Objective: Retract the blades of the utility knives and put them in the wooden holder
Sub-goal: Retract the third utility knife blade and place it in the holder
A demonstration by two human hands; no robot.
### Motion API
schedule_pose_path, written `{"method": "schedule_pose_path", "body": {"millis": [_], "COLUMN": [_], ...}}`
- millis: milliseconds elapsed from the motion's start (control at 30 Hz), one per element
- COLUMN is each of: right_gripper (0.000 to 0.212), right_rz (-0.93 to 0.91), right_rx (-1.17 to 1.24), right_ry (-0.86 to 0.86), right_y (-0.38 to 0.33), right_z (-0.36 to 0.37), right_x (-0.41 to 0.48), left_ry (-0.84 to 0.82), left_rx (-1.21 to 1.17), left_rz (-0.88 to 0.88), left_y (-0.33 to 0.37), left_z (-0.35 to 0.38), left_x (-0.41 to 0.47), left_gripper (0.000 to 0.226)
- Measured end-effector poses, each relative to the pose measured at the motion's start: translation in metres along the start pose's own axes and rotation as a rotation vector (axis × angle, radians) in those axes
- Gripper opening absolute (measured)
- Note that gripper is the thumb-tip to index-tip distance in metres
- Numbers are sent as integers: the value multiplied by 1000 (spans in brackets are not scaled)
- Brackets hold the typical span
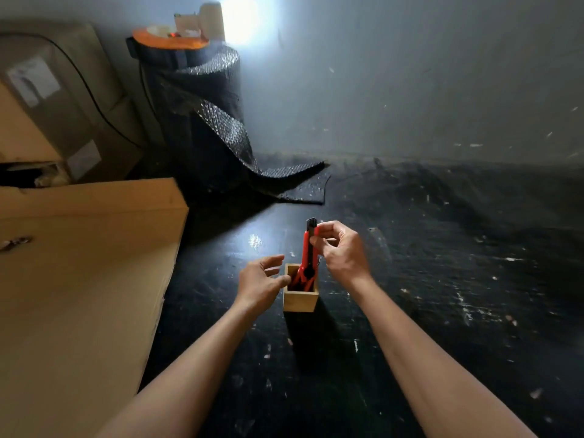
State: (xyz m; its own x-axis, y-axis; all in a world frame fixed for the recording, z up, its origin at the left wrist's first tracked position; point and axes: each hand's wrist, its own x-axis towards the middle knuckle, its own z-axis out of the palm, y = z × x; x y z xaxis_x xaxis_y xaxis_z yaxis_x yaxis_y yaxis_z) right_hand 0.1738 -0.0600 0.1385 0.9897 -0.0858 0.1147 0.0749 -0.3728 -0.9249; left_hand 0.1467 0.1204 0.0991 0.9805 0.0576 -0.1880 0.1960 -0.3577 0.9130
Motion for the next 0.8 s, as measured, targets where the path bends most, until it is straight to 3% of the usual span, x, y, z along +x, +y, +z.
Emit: {"method": "schedule_pose_path", "body": {"millis": [333, 467, 800], "right_gripper": [8, 6, 7], "right_rz": [113, 62, 57], "right_rx": [-106, -233, -387], "right_ry": [-36, -83, -85], "right_y": [63, 66, 55], "right_z": [31, 37, 36], "right_x": [10, 12, 12], "left_ry": [-61, -77, -69], "left_rx": [155, 113, 58], "left_rz": [-148, -107, -90], "left_y": [-39, -42, -42], "left_z": [35, 40, 42], "left_x": [25, 26, 21], "left_gripper": [91, 69, 59]}}
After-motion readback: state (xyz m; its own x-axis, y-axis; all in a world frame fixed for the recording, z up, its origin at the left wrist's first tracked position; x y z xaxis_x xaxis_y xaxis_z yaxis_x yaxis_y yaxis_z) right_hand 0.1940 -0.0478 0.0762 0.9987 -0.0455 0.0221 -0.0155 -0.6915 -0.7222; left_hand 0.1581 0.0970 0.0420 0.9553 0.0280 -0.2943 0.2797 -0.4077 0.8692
